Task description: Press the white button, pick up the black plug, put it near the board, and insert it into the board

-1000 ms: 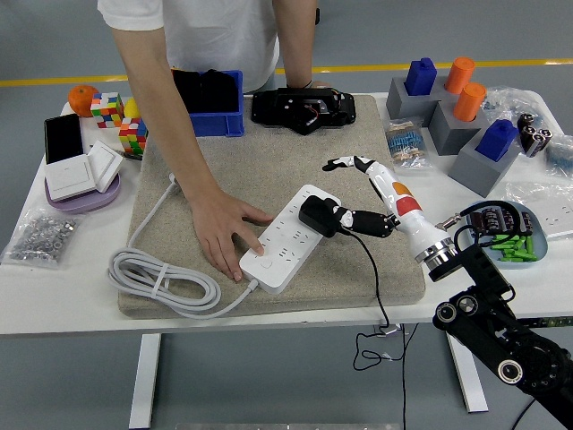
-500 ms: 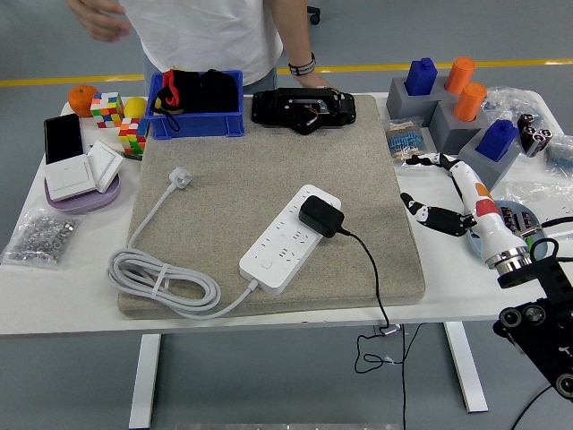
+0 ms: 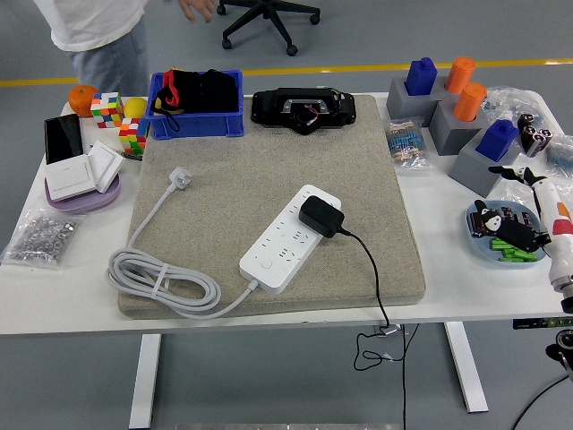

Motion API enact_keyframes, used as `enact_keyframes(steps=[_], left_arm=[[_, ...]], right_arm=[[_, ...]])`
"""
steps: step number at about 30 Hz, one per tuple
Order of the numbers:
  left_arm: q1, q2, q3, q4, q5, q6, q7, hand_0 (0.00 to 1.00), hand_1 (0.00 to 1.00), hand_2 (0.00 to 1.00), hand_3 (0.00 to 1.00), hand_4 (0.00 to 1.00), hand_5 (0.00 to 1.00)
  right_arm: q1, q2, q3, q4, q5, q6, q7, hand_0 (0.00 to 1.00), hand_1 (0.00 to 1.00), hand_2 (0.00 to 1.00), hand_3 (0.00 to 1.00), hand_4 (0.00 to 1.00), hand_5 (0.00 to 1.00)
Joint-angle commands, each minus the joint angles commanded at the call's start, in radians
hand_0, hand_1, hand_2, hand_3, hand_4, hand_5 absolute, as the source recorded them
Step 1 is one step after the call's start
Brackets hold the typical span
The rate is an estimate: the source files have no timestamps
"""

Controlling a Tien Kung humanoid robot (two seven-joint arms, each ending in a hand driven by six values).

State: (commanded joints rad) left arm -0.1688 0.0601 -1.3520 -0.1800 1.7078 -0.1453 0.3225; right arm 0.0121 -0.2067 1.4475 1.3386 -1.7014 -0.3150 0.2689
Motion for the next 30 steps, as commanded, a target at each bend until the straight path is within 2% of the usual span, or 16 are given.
enact_keyframes(steps=[8, 14, 22, 30], left_arm=[[0.005, -0.003, -0.013, 0.0, 0.005, 0.001, 0.001, 0.693, 0.665, 0.642, 0.645, 0.559, 0.172], [0.011, -0.003, -0.027, 0.0, 0.013, 0.003, 0.001, 0.693, 0.666, 0.643, 0.645, 0.56, 0.172], [0.012, -0.011, -0.013, 0.0, -0.012, 0.005, -0.004, 0.693, 0.666, 0.643, 0.644, 0.56, 0.172], [0.019, -0.019, -0.022, 0.0, -0.008, 0.01, -0.002, 0.691, 0.665, 0.642, 0.644, 0.56, 0.172]], right_arm=[[-0.029, 0.025, 0.119, 0.03, -0.026, 0.029, -0.026, 0.843, 0.739, 0.715, 0.686, 0.829, 0.174], [-0.046, 0.043, 0.173, 0.049, -0.043, 0.049, -0.04, 0.839, 0.731, 0.707, 0.673, 0.825, 0.169], [-0.06, 0.065, 0.237, 0.073, -0.037, 0.052, -0.04, 0.836, 0.726, 0.696, 0.669, 0.829, 0.18], [-0.071, 0.095, 0.292, 0.137, -0.043, 0.058, -0.052, 0.831, 0.713, 0.696, 0.666, 0.837, 0.202]])
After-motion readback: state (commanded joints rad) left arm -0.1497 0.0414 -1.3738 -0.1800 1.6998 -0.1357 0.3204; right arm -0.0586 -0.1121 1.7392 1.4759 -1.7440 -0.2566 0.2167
